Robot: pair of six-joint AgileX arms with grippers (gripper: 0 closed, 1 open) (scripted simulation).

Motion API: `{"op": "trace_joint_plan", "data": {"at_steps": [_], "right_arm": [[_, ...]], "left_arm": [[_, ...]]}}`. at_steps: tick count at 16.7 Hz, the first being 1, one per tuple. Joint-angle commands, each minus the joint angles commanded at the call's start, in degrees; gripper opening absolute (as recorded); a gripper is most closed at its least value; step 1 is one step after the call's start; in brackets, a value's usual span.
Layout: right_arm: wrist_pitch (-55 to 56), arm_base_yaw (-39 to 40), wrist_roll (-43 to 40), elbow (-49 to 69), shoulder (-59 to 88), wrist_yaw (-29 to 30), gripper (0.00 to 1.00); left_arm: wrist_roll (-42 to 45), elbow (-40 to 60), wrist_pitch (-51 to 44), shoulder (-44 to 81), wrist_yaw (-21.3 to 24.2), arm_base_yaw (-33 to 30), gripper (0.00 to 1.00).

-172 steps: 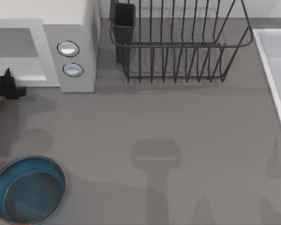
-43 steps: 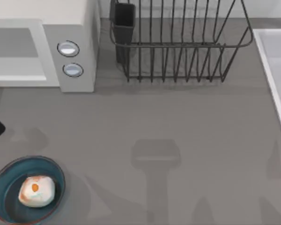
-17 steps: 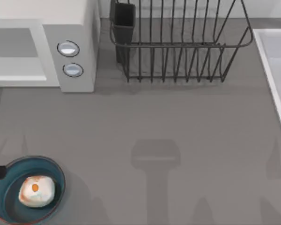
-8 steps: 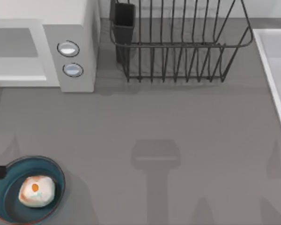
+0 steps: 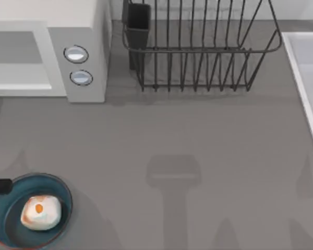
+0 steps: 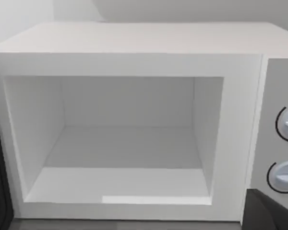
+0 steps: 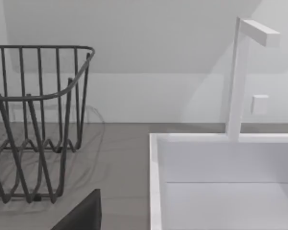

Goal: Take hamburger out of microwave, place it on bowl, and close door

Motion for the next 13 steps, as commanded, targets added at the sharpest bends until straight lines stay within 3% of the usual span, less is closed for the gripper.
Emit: {"op": "trace_joint_plan", "data": {"at_steps": [5, 10, 13], "right_arm": [[0.0, 0.0, 0.0, 0.0, 0.0, 0.0, 1.00], [0.0, 0.0, 0.0, 0.0, 0.0, 0.0, 1.00], [0.0, 0.0, 0.0, 0.0, 0.0, 0.0, 1.00]], "left_arm": [[0.1, 2.8, 2.4, 5.2, -9.1, -9.1, 0.00], [0.1, 2.9, 2.5, 5.4, -9.6, -9.6, 0.00], [0.1, 4.3, 1.8, 6.2, -13.8, -13.8, 0.00]]}}
